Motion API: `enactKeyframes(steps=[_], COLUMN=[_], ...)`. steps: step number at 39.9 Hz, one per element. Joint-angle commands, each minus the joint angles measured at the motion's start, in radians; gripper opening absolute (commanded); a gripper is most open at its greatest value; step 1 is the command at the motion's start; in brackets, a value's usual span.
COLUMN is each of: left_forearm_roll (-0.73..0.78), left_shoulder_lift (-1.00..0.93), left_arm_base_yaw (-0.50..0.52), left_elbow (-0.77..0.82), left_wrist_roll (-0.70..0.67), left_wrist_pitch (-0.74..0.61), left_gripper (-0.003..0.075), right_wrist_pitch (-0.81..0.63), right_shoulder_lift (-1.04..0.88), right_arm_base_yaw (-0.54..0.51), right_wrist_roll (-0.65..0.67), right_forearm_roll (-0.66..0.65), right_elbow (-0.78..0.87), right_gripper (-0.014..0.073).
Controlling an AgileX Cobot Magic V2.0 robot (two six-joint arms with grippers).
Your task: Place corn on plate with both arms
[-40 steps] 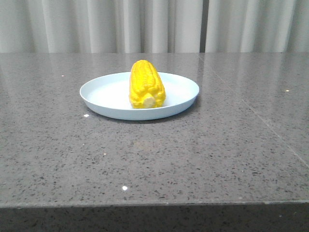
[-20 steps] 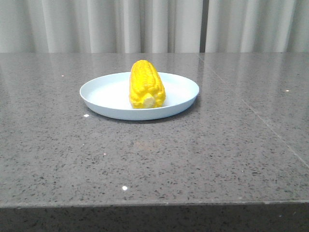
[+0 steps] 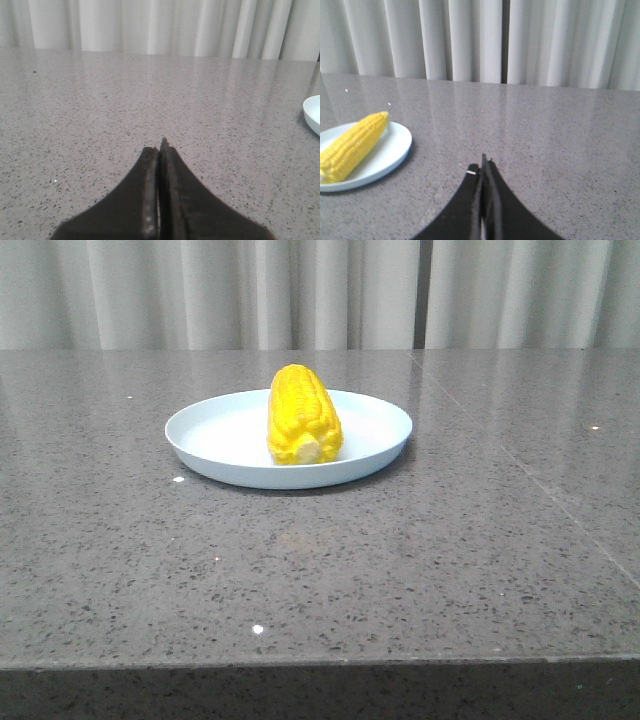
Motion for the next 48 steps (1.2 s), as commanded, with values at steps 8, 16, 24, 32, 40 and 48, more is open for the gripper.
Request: enactKeyframes(steps=[8,16,24,32,40,48], left_forearm_roll=[-0.008,-0.008,-0.008,-0.008,-0.008,-0.008], left_shoulder_lift=[-0.023,-0.023,-0.022,-0.022,-0.022,-0.022], left_arm_base_yaw=[-0.001,-0.001,-0.001,-0.001,-0.001,-0.001], left_elbow=[0.003,0.003,0.003,0.003,0.003,0.003], left_wrist_roll=[-0.009,-0.009,-0.009,-0.009,-0.009,-0.009], left_wrist_pitch=[-0.086,-0.086,-0.086,-0.086,-0.086,-0.086], left_gripper=[-0.002,-0.002,-0.002,-0.002,-0.002,-0.002], right_wrist_pitch=[-0.169,-0.194,-0.171,-0.169,-0.168,-0.168], right_shoulder_lift=[-0.015,-0.082,-0.11,-0.11,-0.11,-0.11], right_arm_base_yaw=[-0.128,-0.222,-0.253,-0.253,-0.253,-0.253], right_wrist_roll=[-0.162,-0.162,-0.162,-0.162,-0.162,-0.162], right_forearm_roll=[0.101,0.121,0.123,0.123,0.123,0.123], right_elbow=[0.17,0.305,0.31,0.31,0.31,0.31], right_gripper=[-0.0067,-0.0067,-0.0067,-0.0067,-0.0067,-0.0067])
